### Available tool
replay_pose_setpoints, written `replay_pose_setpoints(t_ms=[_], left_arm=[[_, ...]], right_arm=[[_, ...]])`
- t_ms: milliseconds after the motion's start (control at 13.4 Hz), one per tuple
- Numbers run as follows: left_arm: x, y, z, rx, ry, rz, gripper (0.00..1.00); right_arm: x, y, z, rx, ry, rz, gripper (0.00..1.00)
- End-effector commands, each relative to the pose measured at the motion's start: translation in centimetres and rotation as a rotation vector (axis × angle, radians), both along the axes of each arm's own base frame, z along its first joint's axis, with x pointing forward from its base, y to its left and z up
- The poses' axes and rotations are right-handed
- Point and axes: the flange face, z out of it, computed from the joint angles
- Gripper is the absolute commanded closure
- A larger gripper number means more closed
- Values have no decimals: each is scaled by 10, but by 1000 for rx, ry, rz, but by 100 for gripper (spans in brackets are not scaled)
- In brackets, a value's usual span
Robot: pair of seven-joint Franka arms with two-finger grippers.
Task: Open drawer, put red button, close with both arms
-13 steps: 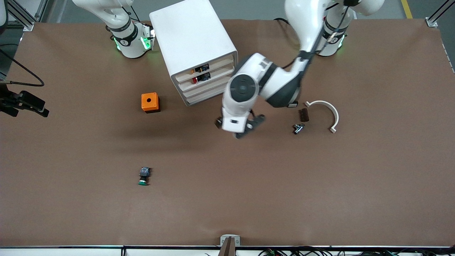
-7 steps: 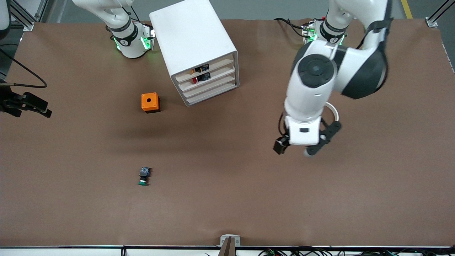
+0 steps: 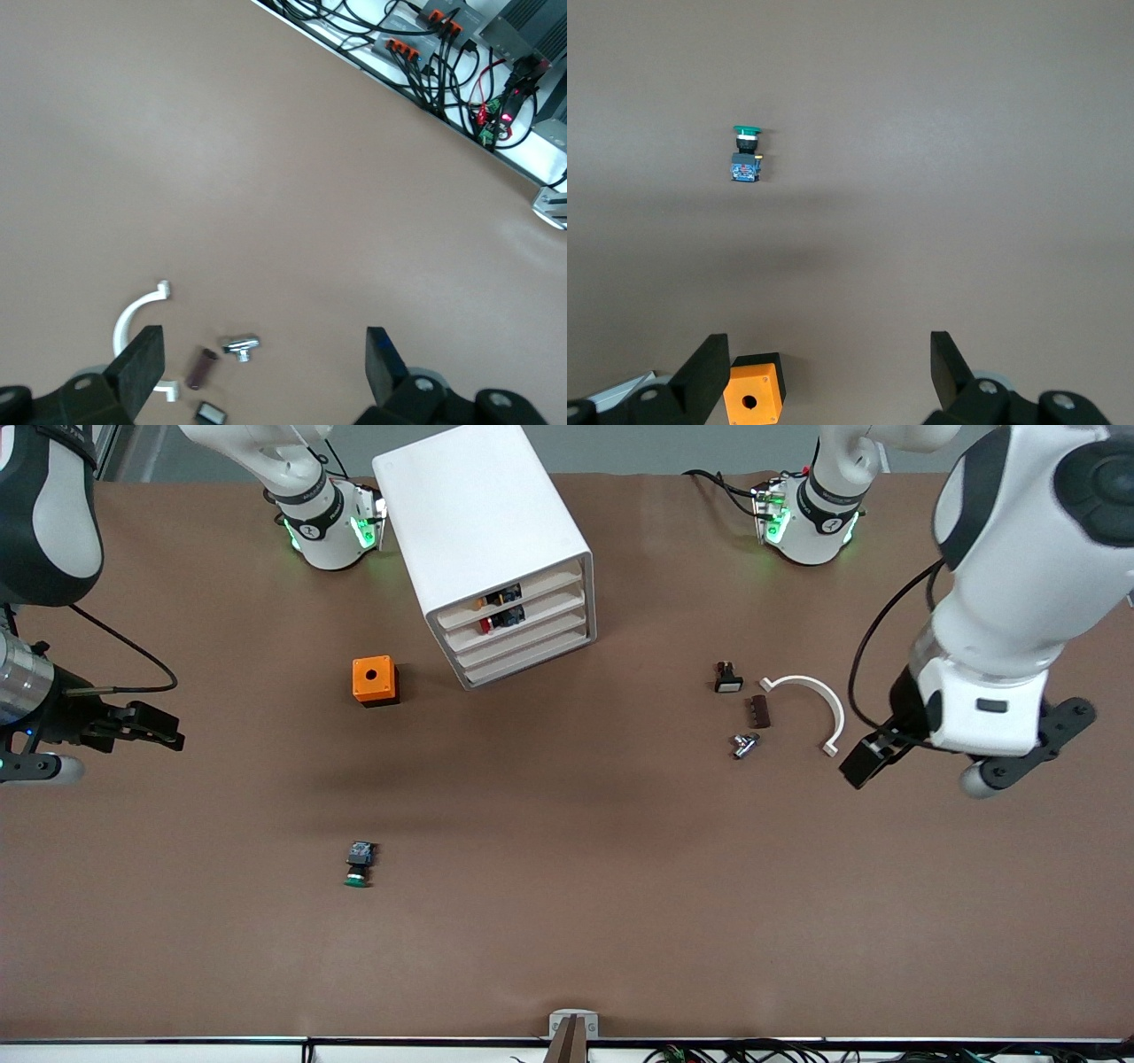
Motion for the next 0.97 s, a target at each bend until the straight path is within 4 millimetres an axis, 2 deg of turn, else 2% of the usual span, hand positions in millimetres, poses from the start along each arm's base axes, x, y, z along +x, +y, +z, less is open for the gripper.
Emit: replay_pose_setpoints(t_ms=[0, 75, 224, 374, 523, 598, 897], left_arm=[[-18, 49, 24, -28, 47, -76, 0], [-27, 71, 34, -33, 69, -123, 0], [-47, 111, 41, -46, 91, -207, 0], [-67, 137, 44, -74, 101, -245, 0], [-92, 146, 43, -59, 118, -361, 0], [-103, 148, 42, -54, 123, -362, 0], [-123, 146, 46, -50, 149, -356, 0]], right_arm=[[-18, -5, 40, 1, -55, -1, 0], [-29, -7, 59, -2, -82, 0, 0], [-48, -13, 80, 1, -114, -10, 0], [-55, -23, 82, 1, -118, -22, 0], [-62, -30, 82, 1, -114, -34, 0], [-66, -30, 83, 1, -111, -32, 0], [-73, -39, 82, -1, -73, 5, 0]])
